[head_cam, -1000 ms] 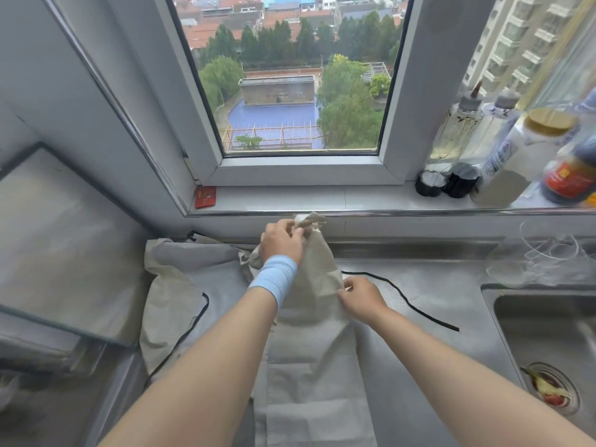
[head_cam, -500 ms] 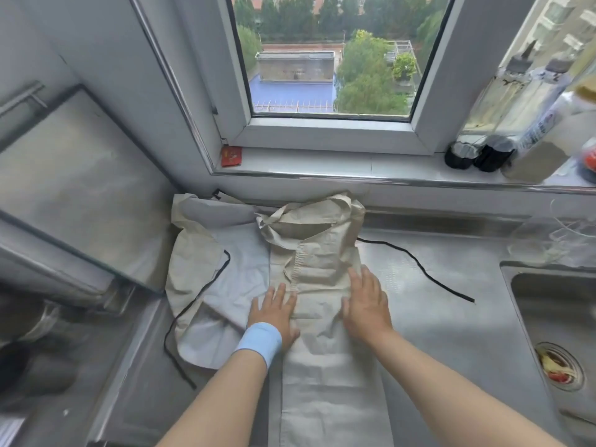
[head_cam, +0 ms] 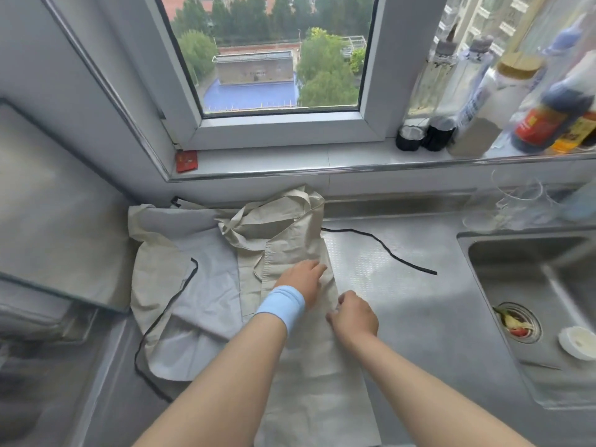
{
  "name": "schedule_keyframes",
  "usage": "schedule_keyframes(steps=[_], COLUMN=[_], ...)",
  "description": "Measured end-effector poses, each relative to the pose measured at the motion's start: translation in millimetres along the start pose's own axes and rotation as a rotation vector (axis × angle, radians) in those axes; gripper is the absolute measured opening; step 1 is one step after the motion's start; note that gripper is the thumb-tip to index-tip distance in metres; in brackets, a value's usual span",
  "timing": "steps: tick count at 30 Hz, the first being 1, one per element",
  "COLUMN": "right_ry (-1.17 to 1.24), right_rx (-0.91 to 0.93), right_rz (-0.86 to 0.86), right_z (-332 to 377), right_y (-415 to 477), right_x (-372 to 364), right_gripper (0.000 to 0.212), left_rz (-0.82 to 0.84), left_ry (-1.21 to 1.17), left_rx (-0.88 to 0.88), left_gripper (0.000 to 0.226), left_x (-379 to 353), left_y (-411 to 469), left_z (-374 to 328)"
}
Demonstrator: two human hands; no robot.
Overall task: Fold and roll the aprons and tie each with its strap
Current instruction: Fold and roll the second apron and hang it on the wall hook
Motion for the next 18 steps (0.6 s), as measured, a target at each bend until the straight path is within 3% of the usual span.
schedule_keyframes(steps=[3, 4, 8, 12, 16, 18], right_ry=[0.034, 0.052, 0.205, 0.344, 0.421, 0.437], right_rx=[-0.06, -0.06, -0.042, -0.116, -0.18, -0.185], right_rz=[0.043, 0.071, 0.151, 0.224, 0.27, 0.236], right_z=[-7, -8, -7, -10, -12, -18], right_y=[4, 6, 16, 22, 23, 23], right_x=[-4, -6, -5, 5, 9, 12], right_gripper=[0.013, 0.021, 0.028, 0.024, 0.013, 0.016], left_rz=[0.224, 0.254, 0.257, 0.298, 0.096, 0.142], left_ry=[0.031, 0.042, 0.218, 0.19, 0.343, 0.308], left_rx=[0.144, 0.216, 0.282, 0.379, 0.224, 0.186], left_gripper=[0.058, 0.06, 0.063, 0.062, 0.05, 0.058], left_x=[-34, -41, -43, -40, -20, -30], left_y=[2, -2, -2, 13, 21, 16], left_z=[29, 41, 54, 49, 24, 26])
Point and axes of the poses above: each hand's wrist, its own y-axis towards the middle knuckle, its own x-axis out of the back of the hand, z = x × y, the point moved 9 cm from there along y, towards the middle knuckle, and after that the axes turned 12 degrees about -z, right-handed, at the moved point
